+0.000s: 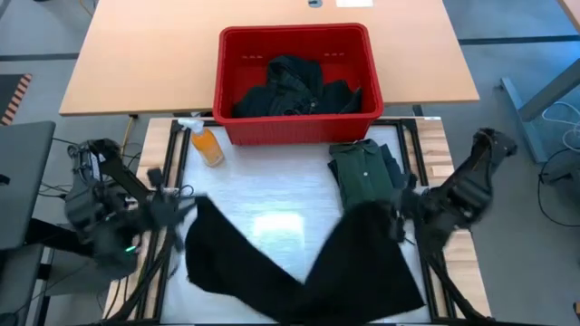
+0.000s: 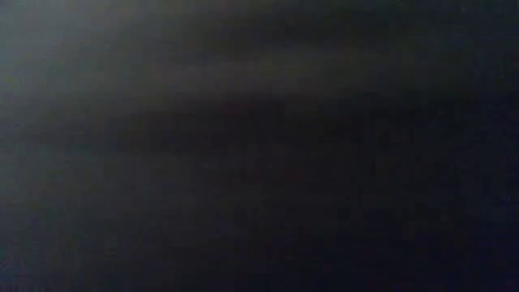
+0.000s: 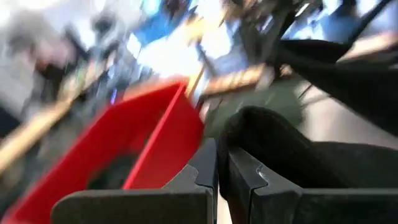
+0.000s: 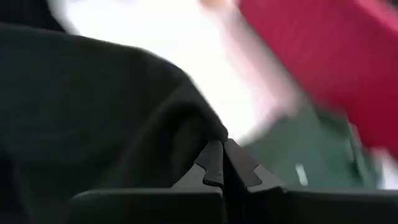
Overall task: Fold laundry
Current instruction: Fold the black shirt
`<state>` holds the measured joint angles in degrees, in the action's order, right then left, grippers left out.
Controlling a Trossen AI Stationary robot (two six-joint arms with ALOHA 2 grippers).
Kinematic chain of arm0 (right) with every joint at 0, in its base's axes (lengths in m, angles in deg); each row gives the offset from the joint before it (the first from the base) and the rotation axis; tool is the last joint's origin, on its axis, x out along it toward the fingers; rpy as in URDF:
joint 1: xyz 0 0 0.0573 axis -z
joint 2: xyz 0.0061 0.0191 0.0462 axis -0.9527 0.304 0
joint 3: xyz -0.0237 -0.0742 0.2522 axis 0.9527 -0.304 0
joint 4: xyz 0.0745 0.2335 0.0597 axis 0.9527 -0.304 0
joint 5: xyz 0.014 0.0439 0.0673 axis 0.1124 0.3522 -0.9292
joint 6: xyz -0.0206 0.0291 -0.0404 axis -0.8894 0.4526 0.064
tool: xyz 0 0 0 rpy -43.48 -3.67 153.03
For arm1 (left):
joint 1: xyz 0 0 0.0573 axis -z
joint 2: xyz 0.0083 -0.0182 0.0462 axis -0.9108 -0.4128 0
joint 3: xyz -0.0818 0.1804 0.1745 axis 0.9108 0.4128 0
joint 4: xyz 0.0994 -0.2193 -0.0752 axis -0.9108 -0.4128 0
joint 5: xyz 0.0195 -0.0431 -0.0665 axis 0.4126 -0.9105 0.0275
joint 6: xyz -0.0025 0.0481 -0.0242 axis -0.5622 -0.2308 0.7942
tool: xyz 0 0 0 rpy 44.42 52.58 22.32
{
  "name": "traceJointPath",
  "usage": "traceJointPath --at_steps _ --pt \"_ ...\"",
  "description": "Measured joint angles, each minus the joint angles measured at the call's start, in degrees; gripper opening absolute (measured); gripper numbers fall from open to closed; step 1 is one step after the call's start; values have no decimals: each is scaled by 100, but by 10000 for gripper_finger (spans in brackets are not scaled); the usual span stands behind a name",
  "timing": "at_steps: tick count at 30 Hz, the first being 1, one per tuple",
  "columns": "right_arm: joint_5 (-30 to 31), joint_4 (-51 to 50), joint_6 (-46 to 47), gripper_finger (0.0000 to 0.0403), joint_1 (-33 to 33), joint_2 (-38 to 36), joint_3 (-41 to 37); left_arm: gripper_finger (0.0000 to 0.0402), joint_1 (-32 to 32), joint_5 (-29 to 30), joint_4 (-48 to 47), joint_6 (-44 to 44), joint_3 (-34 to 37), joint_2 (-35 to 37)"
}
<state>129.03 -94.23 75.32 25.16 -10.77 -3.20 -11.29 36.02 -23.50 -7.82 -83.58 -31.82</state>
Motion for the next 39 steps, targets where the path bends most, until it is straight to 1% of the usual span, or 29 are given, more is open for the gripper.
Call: traceJointPath --at_steps 1,2,3,4,6,7,9,11,15,18,22,25,29,31,32,36,37,39 --pt "-109 -129 454 14 227 -127 -295 0 -198 -264 -736 911 68 19" --pt "-255 -140 839 14 449 -231 -629 0 -408 -556 -961 1719 236 41" --pt "-431 -70 1147 14 670 -316 -951 0 -655 -786 -807 1819 534 164" --pt "-650 64 1386 14 870 -370 -1266 0 -870 -1114 -417 1628 903 323" --pt "-1230 339 1795 14 1203 -441 -1846 0 -1144 -1833 334 1418 1467 601" --pt "-1564 484 1951 14 1332 -456 -2120 0 -1271 -2062 545 1415 1743 726" --pt "-2103 570 2143 16 1561 -451 -2547 0 -1536 -2321 733 1519 2249 867" --pt "-2444 627 2284 19 1720 -368 -2855 0 -1695 -2486 886 1662 2637 933" --pt "-2575 480 2418 19 1834 -192 -3123 0 -1825 -2570 817 1976 3073 1045" --pt "-2575 186 2573 19 1877 -167 -3097 0 -1850 -2593 608 2214 3150 1042" --pt "-2526 84 2554 19 1716 -202 -2885 0 -1783 -2340 500 2353 3139 1133" --pt "-2345 82 2341 18 1457 -218 -2481 0 -1698 -1836 515 2357 3137 1316" --pt "-2141 63 1928 17 1095 -218 -1721 0 -1547 -1165 558 2273 3007 1609" --pt "-2060 119 1681 17 865 -218 -1312 0 -1422 -870 685 2071 2908 1764" --pt "-2014 185 1581 17 726 -218 -1114 0 -1341 -817 811 1911 2868 1849" --pt "-1893 480 1195 17 78 -218 -487 0 -1012 -896 1480 1203 2800 2146" --pt "-1890 501 1188 17 -113 -218 -367 0 -917 -992 1639 1056 2800 2214" --pt "-1803 508 1358 17 -501 -216 -208 0 -719 -1418 1939 718 2800 2343"
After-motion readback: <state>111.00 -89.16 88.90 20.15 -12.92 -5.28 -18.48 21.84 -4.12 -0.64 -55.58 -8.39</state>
